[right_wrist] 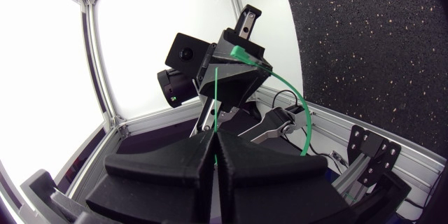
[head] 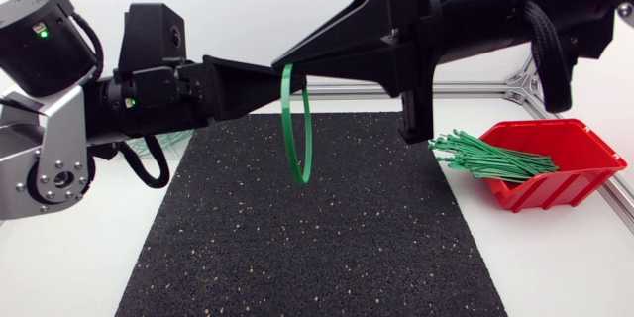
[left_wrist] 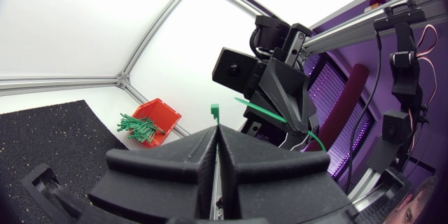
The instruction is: Take a green cable tie from the red box, thread the tail through the head to close it, then place it in the transparent bin on the left.
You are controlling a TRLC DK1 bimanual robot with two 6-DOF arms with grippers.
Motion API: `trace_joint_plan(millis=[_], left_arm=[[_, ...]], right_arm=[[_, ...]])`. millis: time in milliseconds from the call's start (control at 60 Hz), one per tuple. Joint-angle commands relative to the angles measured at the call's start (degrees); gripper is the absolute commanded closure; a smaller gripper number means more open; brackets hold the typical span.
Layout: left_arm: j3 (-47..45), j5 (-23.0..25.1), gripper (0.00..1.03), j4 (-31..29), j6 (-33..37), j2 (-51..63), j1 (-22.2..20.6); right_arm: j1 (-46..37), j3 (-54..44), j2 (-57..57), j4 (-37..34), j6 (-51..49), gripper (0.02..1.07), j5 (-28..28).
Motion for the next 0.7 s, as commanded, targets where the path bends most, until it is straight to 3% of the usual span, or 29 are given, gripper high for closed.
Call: trace_joint_plan(millis=[0,683], left_arm=[[1.3,-0.1,1.0,1.1,-1.8,0.5,-0.5],[2.0,-1.1,1.0,1.2,-1.6,0.6,-0.7]], right_arm=[[0.3,-0.6,-0.4,0.7,1.8,1.01,-0.3],[-0.7,-3.2,0.3,2.9,1.9,1.01,-0.3]])
